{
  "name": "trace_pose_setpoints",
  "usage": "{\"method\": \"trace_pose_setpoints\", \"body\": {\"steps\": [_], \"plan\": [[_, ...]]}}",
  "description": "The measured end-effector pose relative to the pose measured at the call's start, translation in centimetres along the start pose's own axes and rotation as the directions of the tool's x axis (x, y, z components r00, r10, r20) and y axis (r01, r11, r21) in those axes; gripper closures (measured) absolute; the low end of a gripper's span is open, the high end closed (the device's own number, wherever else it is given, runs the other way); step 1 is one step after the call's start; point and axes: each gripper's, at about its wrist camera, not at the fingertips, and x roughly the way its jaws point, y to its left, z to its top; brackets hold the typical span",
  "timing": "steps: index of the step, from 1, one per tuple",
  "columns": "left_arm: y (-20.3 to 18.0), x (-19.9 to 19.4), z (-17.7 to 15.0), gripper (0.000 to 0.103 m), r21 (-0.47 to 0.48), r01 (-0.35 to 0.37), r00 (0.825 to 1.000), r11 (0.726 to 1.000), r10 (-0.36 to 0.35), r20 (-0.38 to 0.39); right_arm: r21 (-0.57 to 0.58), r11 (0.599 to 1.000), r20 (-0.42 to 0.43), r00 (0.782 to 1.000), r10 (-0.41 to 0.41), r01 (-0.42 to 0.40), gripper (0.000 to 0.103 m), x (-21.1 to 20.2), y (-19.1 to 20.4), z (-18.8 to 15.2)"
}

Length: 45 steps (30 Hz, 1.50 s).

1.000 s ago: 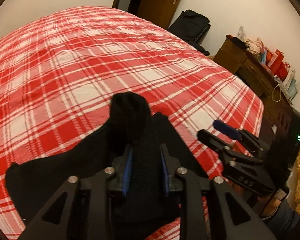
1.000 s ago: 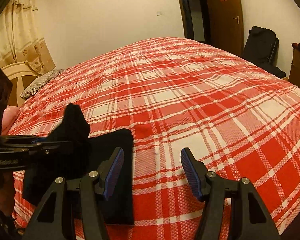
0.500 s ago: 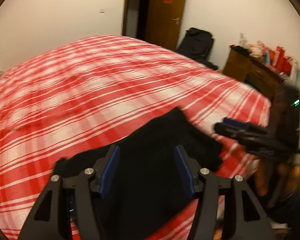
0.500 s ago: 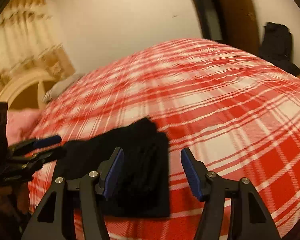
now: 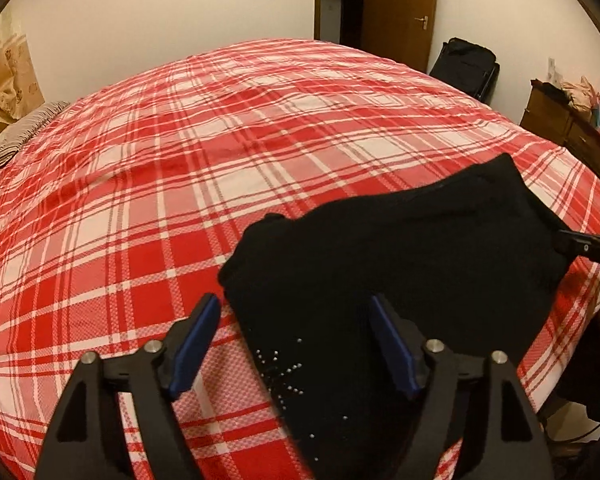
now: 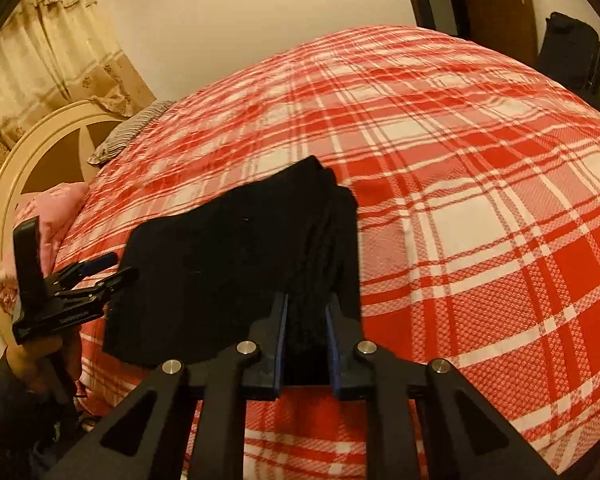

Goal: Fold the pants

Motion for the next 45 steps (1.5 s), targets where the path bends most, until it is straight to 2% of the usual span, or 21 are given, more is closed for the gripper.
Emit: {"method": "trace_pose_setpoints", "body": {"steps": [3, 5, 8, 11, 12, 13, 15, 17, 19, 21, 23, 24, 27, 32, 40, 45], "plan": [[-0.3, 0.6, -0.3, 0.022, 0.003, 0.003, 1.000, 1.000, -0.003, -0.010, 0.044, 0.998, -0.024, 0.999, 0.047, -0.046, 0.085, 0.6, -1.2, -0.1], [-0.3, 0.5, -0.5, 0.015, 0.014, -0.020, 1.000, 1.000, 0.020, -0.004, 0.061, 0.996, -0.023, 0.998, 0.063, -0.062, 0.085, 0.3, -1.4, 0.1], [0.1, 0.0, -0.3, 0.011, 0.015, -0.039, 0.999, 0.999, 0.039, -0.001, 0.017, 0.999, -0.003, 1.000, 0.027, -0.027, 0.080, -0.2, -0.6, 0.2], [0.3, -0.9, 0.3, 0.010, 0.027, -0.056, 0.998, 0.998, 0.055, 0.032, -0.049, 0.995, 0.094, 0.992, -0.079, 0.084, 0.064, -1.9, 1.3, 1.0], [0.4, -1.0, 0.6, 0.010, 0.028, -0.062, 0.998, 0.998, 0.061, 0.036, -0.073, 0.992, 0.138, 0.987, -0.088, 0.098, 0.058, -2.6, 2.2, 1.6], [0.5, -1.0, 0.9, 0.010, 0.028, -0.064, 0.997, 0.998, 0.062, 0.037, -0.087, 0.992, 0.165, 0.983, -0.076, 0.091, 0.057, -3.0, 2.8, 2.1], [0.5, -0.7, 1.3, 0.010, 0.036, -0.075, 0.997, 0.997, 0.074, 0.038, -0.113, 0.993, 0.200, 0.980, 0.005, 0.018, 0.056, -3.2, 4.2, 3.6], [0.6, -0.3, 1.8, 0.010, 0.039, -0.090, 0.995, 0.995, 0.088, 0.042, -0.121, 0.990, 0.189, 0.977, 0.099, -0.077, 0.056, -2.2, 5.1, 4.7], [0.6, 0.3, 2.1, 0.010, 0.038, -0.091, 0.995, 0.995, 0.089, 0.035, -0.097, 0.983, 0.133, 0.977, 0.166, -0.154, 0.055, 0.2, 5.6, 5.9], [0.8, 1.0, 2.4, 0.008, 0.036, -0.098, 0.995, 0.995, 0.097, 0.029, -0.050, 0.989, 0.077, 0.987, 0.144, -0.141, 0.055, 2.8, 5.1, 6.5], [0.9, 1.7, 2.5, 0.005, 0.034, -0.112, 0.994, 0.993, 0.111, 0.022, 0.029, 0.998, 0.045, 0.997, 0.057, -0.058, 0.055, 4.7, 3.4, 6.5], [1.0, 2.0, 2.4, 0.005, 0.028, -0.110, 0.994, 0.993, 0.110, 0.019, 0.094, 0.992, 0.039, 0.996, 0.081, -0.084, 0.055, 5.5, 1.8, 6.3], [1.0, 2.3, 2.2, 0.004, 0.013, -0.096, 0.995, 0.995, 0.095, 0.016, 0.134, 0.978, 0.047, 0.987, 0.155, -0.160, 0.055, 5.3, 0.3, 6.3], [0.4, 1.0, 1.9, 0.004, 0.014, -0.097, 0.995, 0.995, 0.096, 0.022, 0.111, 0.980, 0.072, 0.985, 0.157, -0.164, 0.055, 3.9, 0.6, 5.5], [-1.3, -2.6, 0.5, 0.004, 0.059, -0.051, 0.997, 0.997, 0.048, 0.053, -0.034, 0.997, 0.139, 0.988, 0.073, -0.069, 0.051, -2.0, 3.0, 2.5], [-1.8, -2.3, -0.4, 0.003, 0.057, -0.018, 0.999, 0.998, 0.017, 0.029, -0.110, 0.993, 0.068, 0.996, 0.057, -0.050, 0.051, -1.3, 3.9, 0.0]]}}
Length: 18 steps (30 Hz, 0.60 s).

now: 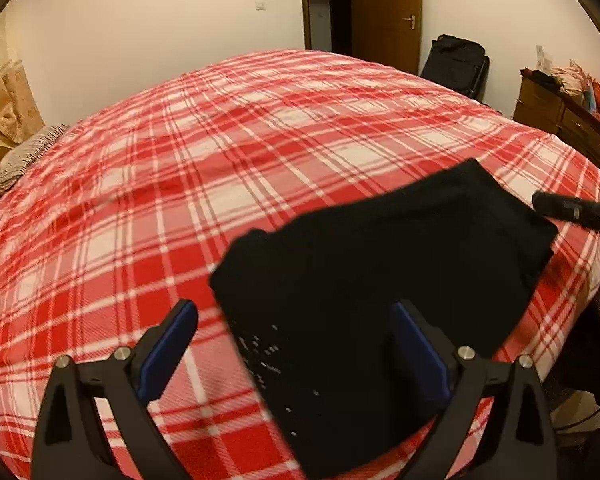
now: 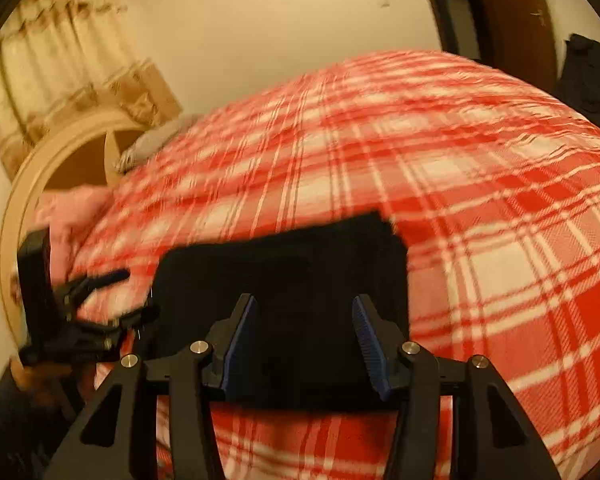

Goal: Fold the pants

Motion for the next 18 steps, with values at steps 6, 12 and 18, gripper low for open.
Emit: {"method": "trace_pose_setpoints", "body": {"steps": [6, 12, 18], "plan": [[-0.2, 1.4, -1.1, 0.003, 0.005, -0.003, 0.999, 1.000, 0.003, -0.038, -0.050, 0.998, -0.019, 0.999, -0.042, 0.041, 0.050, 1.3, -0.3, -1.2], [0.1, 1.5, -1.4, 0.003, -0.011, 0.005, 0.999, 1.000, -0.006, -0.046, -0.071, 0.996, -0.021, 0.999, -0.046, 0.045, 0.050, 0.9, -0.1, -1.2], [0.7, 1.5, -2.3, 0.000, 0.010, 0.008, 0.998, 1.000, -0.007, -0.055, -0.121, 0.990, -0.051, 0.996, -0.077, 0.070, 0.050, 1.6, 0.1, -1.7]]}}
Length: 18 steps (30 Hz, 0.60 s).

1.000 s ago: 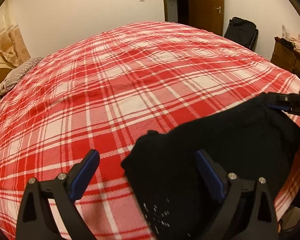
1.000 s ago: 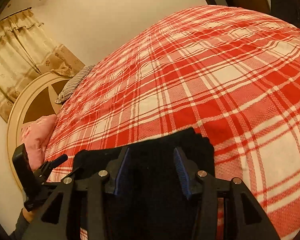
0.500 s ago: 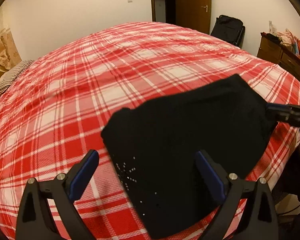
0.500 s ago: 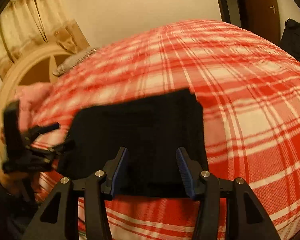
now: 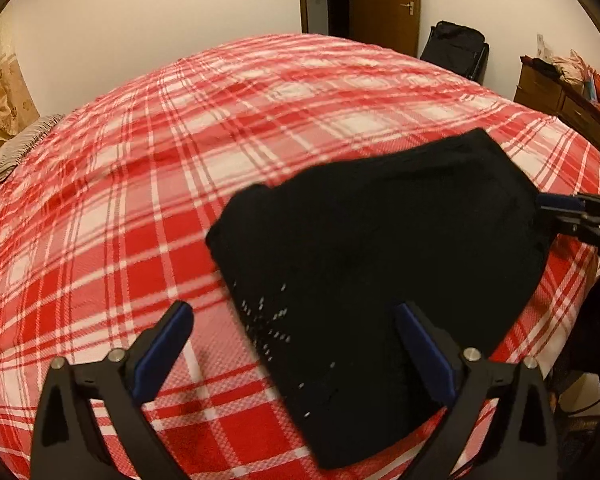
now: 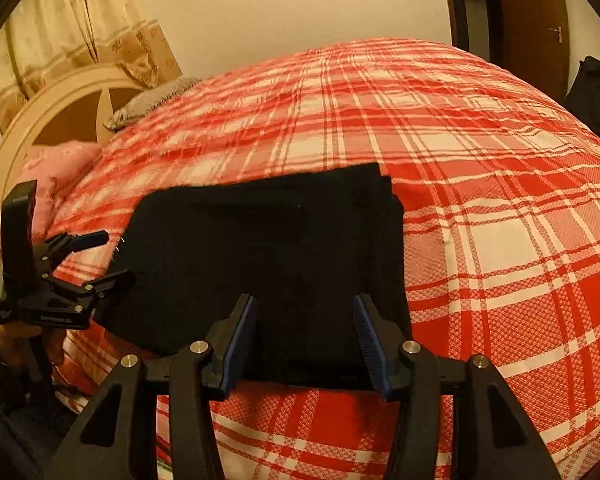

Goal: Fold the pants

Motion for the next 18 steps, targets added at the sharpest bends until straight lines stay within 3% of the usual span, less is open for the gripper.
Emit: {"method": "trace_pose_setpoints", "body": {"steps": [6, 10, 13, 18], "plan": [[0.3, 0.1, -1.0, 0.000, -0.055, 0.026, 1.000, 0.998, -0.025, 0.010, -0.056, 0.997, 0.028, 0.998, -0.048, 0.049, 0.050, -0.3, 0.9, -0.3], [1.2, -1.4, -0.3, 0.000, -0.071, 0.020, 0.997, 0.997, -0.015, 0.071, 0.048, 0.998, 0.078, 0.996, 0.037, -0.041, 0.050, -2.6, -0.7, 0.5], [2.2, -0.9, 0.1, 0.000, -0.098, 0.015, 0.998, 0.995, -0.010, 0.060, 0.104, 0.995, 0.115, 0.993, -0.002, -0.010, 0.050, -3.4, -2.1, 1.0], [2.6, 0.9, 0.3, 0.000, -0.122, 0.047, 0.999, 0.991, -0.044, 0.026, 0.262, 0.965, 0.080, 0.997, 0.000, -0.021, 0.050, -1.9, -5.5, 1.8]]}}
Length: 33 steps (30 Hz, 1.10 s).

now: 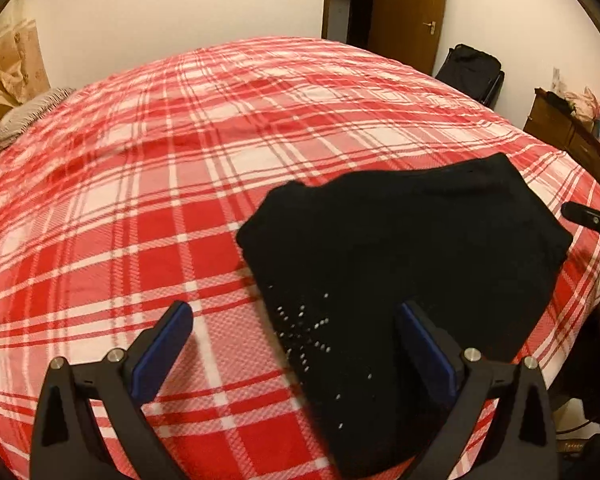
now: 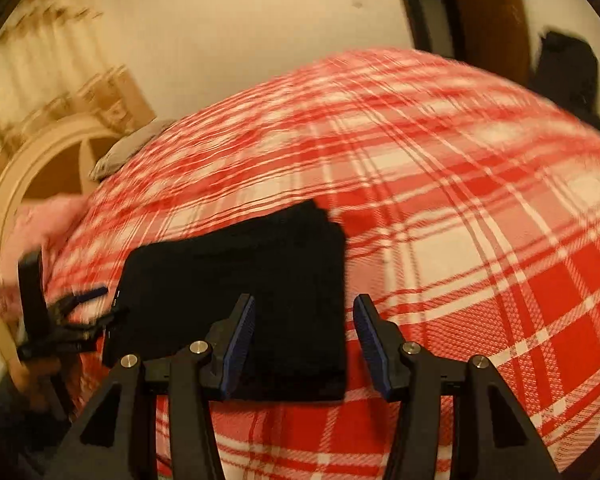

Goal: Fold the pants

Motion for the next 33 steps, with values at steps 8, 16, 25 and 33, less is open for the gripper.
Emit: {"method": "trace_pose_setpoints", "body": {"steps": [8, 16, 25, 33], "plan": [[-0.3, 1.1, 0.7, 0.000, -0.036, 0.047, 0.999, 0.998, -0.048, -0.023, 0.100, 0.992, -0.094, 0.992, 0.081, -0.072, 0.050, 3.3, -1.6, 1.3], [-0.7, 2.2, 1.0, 0.000, -0.034, 0.065, 0.997, 0.997, -0.066, -0.030, 0.100, 0.992, -0.117, 0.989, 0.085, -0.073, 0.050, 5.4, -1.4, 1.7], [-1.0, 2.5, 1.2, 0.000, -0.032, 0.086, 0.996, 0.996, -0.086, -0.019, 0.111, 0.990, -0.102, 0.989, 0.103, -0.091, 0.057, 6.4, -1.2, 1.9], [-1.1, 2.5, 1.3, 0.009, -0.020, 0.131, 0.991, 0.991, -0.132, -0.009, 0.140, 0.981, -0.118, 0.981, 0.151, -0.134, 0.064, 7.1, -1.7, 1.7]]}}
